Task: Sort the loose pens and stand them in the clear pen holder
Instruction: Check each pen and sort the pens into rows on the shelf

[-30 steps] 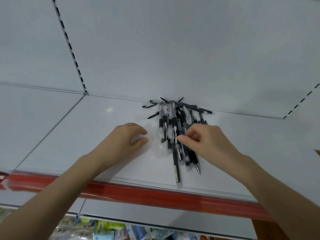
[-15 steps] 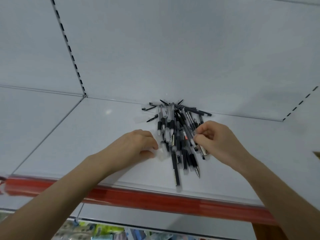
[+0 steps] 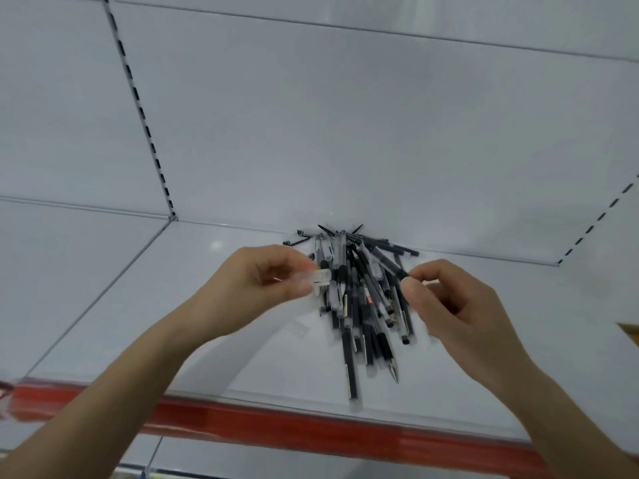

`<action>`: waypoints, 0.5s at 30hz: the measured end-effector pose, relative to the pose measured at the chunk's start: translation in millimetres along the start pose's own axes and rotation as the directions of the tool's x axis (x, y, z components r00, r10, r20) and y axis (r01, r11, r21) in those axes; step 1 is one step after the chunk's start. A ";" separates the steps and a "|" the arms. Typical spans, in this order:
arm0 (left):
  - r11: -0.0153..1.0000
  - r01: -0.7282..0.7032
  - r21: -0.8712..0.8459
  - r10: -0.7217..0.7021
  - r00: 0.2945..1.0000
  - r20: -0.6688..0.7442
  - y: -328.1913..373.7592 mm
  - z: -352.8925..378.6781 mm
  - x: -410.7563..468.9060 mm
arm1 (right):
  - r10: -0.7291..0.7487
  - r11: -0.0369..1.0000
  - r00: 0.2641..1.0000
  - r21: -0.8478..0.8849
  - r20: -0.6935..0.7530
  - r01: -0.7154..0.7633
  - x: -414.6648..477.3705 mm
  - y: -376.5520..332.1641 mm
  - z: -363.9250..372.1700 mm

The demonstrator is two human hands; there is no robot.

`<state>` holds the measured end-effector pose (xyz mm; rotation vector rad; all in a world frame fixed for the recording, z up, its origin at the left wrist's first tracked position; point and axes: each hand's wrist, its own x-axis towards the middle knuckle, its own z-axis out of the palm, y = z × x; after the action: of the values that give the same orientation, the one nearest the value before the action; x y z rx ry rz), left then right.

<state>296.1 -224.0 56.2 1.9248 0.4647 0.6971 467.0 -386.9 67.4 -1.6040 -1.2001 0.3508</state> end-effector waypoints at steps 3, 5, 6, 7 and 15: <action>0.967 -0.013 -0.256 0.007 1.000 -0.024 18.9 1.3 -4.8 | -0.140 0.990 0.990 -0.028 0.032 0.140 -6.3 -17.2 -3.6; 0.950 -0.036 -0.311 0.025 0.999 -0.040 26.6 0.7 -6.8 | -0.179 0.981 0.982 -0.063 0.051 0.182 -9.8 -25.2 -7.0; 0.942 -0.048 -0.331 0.034 0.998 -0.048 29.9 0.7 -7.6 | -0.199 0.976 0.978 -0.074 0.061 0.204 -11.1 -27.9 -8.4; 0.935 -0.059 -0.349 0.041 0.997 -0.058 33.1 0.9 -8.3 | -0.218 0.971 0.973 -0.086 0.074 0.224 -12.3 -29.5 -9.5; 0.950 -0.073 -0.304 0.068 0.997 -0.026 41.8 0.6 -12.5 | -0.189 0.962 0.977 -0.179 0.100 0.205 -14.4 -31.7 -11.2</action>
<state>287.8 -249.8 90.4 1.6508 0.2794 0.7823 452.1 -406.9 94.2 -1.6248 -1.4802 0.1808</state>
